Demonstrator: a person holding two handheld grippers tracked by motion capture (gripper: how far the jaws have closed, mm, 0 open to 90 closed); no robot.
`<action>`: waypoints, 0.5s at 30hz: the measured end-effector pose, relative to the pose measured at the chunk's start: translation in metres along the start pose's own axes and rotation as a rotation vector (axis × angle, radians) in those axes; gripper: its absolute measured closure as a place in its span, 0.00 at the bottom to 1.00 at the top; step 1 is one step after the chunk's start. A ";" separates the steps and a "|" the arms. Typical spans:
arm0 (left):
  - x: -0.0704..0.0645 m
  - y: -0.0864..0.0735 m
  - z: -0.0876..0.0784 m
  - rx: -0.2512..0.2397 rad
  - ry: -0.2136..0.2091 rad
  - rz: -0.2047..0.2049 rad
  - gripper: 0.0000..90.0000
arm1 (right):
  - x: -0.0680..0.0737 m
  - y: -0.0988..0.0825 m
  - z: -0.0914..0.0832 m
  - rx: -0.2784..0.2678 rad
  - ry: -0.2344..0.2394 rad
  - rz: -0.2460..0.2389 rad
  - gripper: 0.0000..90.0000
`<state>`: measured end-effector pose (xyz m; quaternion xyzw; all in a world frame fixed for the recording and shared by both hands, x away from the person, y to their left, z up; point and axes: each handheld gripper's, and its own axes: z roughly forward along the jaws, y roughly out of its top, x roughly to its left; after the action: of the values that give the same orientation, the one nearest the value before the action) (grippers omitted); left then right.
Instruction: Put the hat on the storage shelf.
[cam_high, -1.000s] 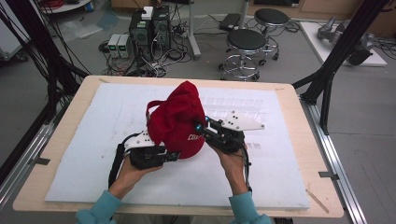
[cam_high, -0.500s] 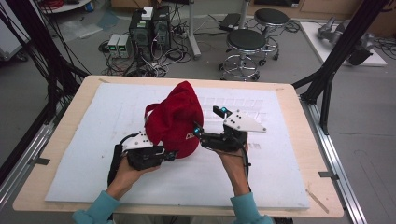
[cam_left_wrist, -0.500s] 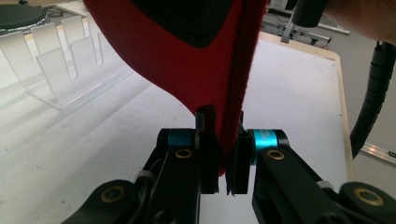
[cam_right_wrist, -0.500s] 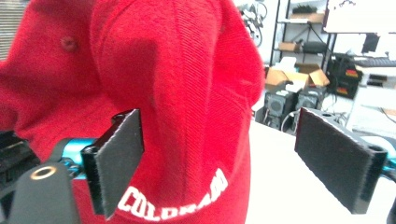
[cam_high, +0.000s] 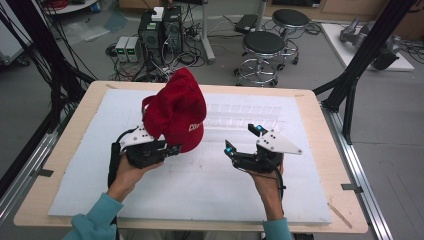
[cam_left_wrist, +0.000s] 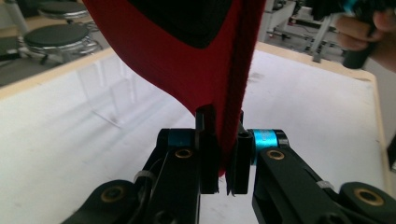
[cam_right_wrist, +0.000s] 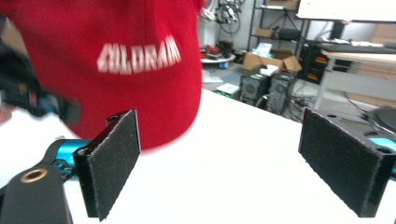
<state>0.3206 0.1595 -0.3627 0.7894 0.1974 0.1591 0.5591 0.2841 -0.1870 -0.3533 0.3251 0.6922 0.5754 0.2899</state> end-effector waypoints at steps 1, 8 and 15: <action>0.002 0.003 0.000 -0.001 0.012 0.000 0.95 | -0.002 -0.002 -0.003 0.003 -0.007 0.001 0.13; 0.020 0.023 0.004 0.004 0.068 0.014 0.95 | -0.018 -0.018 -0.026 0.028 -0.064 0.003 0.13; 0.032 0.035 0.019 0.017 0.111 0.000 0.95 | -0.034 -0.037 -0.049 0.028 -0.112 0.028 0.13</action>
<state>0.3619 0.1486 -0.3346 0.7839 0.2296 0.2009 0.5407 0.2628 -0.2484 -0.3801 0.3703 0.6784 0.5505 0.3156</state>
